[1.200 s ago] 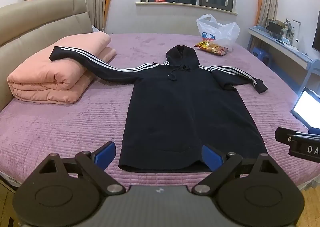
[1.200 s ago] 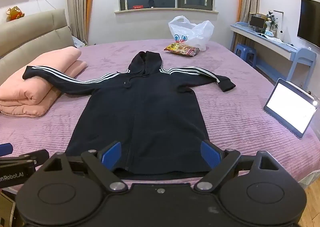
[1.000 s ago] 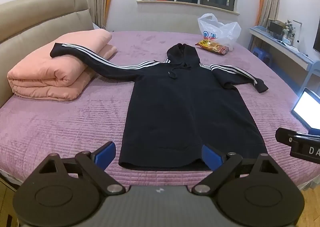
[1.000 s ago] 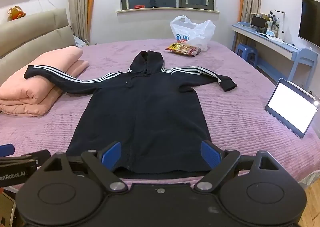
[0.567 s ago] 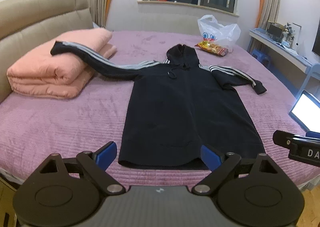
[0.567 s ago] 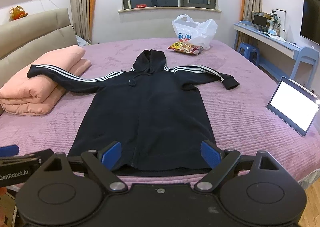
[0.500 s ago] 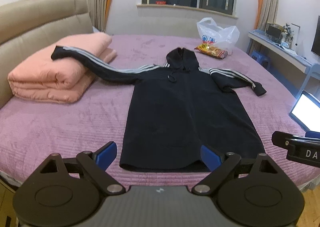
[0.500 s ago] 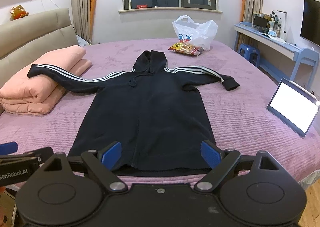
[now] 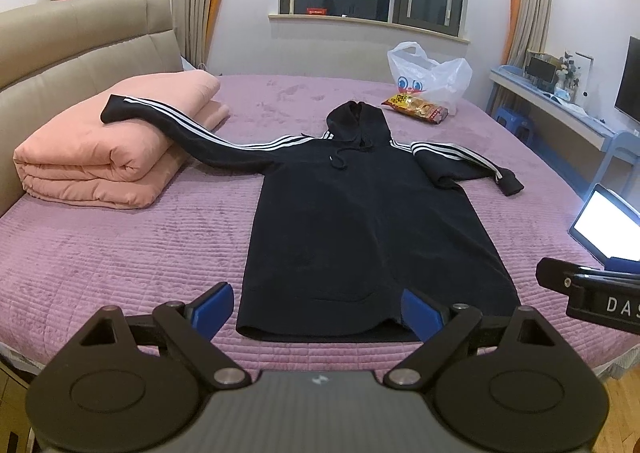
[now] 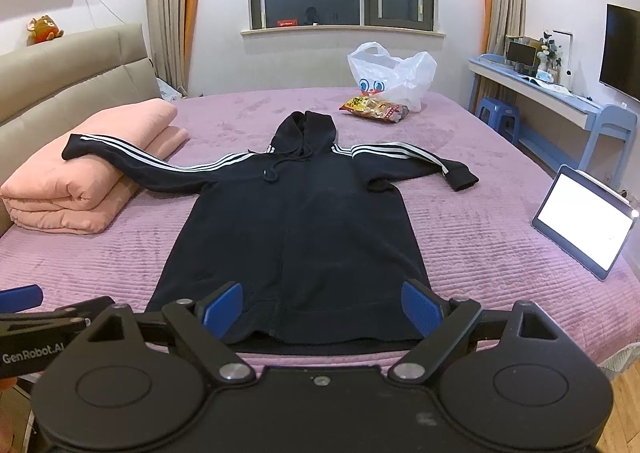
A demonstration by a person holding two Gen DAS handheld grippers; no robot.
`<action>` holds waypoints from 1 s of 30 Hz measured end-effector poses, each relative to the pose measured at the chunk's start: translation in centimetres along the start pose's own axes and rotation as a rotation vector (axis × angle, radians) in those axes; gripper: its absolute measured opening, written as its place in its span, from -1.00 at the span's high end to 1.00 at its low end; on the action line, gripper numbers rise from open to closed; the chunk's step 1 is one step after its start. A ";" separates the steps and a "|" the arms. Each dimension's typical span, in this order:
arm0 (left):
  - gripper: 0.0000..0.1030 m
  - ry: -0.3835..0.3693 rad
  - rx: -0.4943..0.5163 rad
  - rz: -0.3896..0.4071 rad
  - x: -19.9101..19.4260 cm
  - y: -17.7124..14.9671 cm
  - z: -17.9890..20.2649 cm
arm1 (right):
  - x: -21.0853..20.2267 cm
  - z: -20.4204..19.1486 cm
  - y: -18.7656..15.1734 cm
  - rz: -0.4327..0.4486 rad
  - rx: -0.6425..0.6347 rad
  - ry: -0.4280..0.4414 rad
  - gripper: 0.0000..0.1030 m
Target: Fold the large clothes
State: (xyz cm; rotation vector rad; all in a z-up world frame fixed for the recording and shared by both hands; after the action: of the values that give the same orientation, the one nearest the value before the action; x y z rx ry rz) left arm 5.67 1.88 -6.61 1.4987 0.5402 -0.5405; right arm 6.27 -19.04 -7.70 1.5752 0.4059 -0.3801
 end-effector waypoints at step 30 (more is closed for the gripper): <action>-0.70 -0.012 0.051 -0.075 12.8 0.7 2.1 | 12.7 5.3 -2.6 -0.121 0.128 0.024 -0.99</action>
State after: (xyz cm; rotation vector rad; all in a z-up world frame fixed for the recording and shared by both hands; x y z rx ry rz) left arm 15.96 -0.22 -14.25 1.5277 0.5788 -0.6252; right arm 16.24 -23.96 -16.31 1.6854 0.5056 -0.4886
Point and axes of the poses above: each gripper's, at about its wrist camera, not at the fingertips, and x roughly the way its jaws point, z to its right, y to its top, the point moved 9 cm from there along x, roughly the way its jaws point, and after that the axes turned 3 degrees about y, right-handed, at the moved point
